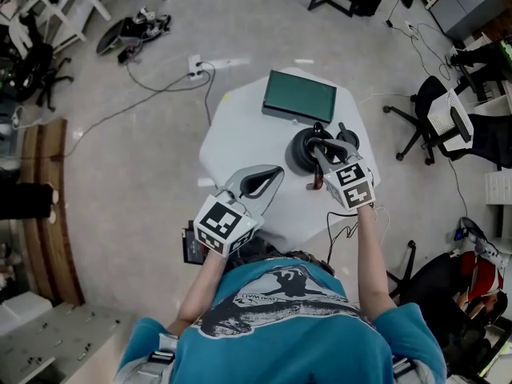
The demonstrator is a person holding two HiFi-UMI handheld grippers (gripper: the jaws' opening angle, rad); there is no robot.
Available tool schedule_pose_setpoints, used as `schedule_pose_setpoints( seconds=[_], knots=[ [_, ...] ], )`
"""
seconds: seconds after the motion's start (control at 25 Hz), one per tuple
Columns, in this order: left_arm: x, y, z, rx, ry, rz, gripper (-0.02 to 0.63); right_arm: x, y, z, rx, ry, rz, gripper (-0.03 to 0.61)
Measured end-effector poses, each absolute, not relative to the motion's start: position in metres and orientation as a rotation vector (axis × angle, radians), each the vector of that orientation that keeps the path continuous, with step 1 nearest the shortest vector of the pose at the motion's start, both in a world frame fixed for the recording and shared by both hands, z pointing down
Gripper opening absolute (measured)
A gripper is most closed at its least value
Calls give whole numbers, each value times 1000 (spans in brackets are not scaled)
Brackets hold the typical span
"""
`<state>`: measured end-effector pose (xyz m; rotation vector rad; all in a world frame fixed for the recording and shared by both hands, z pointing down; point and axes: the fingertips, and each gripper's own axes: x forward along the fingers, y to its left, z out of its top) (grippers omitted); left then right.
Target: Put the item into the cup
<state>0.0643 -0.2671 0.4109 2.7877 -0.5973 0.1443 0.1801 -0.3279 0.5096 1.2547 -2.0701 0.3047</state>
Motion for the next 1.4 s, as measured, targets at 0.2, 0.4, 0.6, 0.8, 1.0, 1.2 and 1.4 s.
schedule_pose_setpoints(
  seconds=[0.2,0.4,0.6,0.8,1.0,1.2,1.4],
  knots=[
    [65,-259,411,2791,-603,152,12,173,-316,484,1310,-2146,271,71],
    [71,-246,411,2797,-597,161,12,164,-292,461,1350,-2234,264,71],
    [74,-234,414,2797,-610,174,12,159,-266,449,1402,-2316,309,71],
    [76,-220,411,2806,-627,187,12,158,-235,442,1455,-2381,368,71],
    [79,-199,409,2820,-640,197,12,159,-204,441,1489,-2431,433,71],
    [85,-171,409,2827,-656,213,12,163,-173,443,1495,-2452,445,71],
    [88,-140,412,2821,-681,232,12,160,-139,445,1470,-2480,461,71]
  ],
)
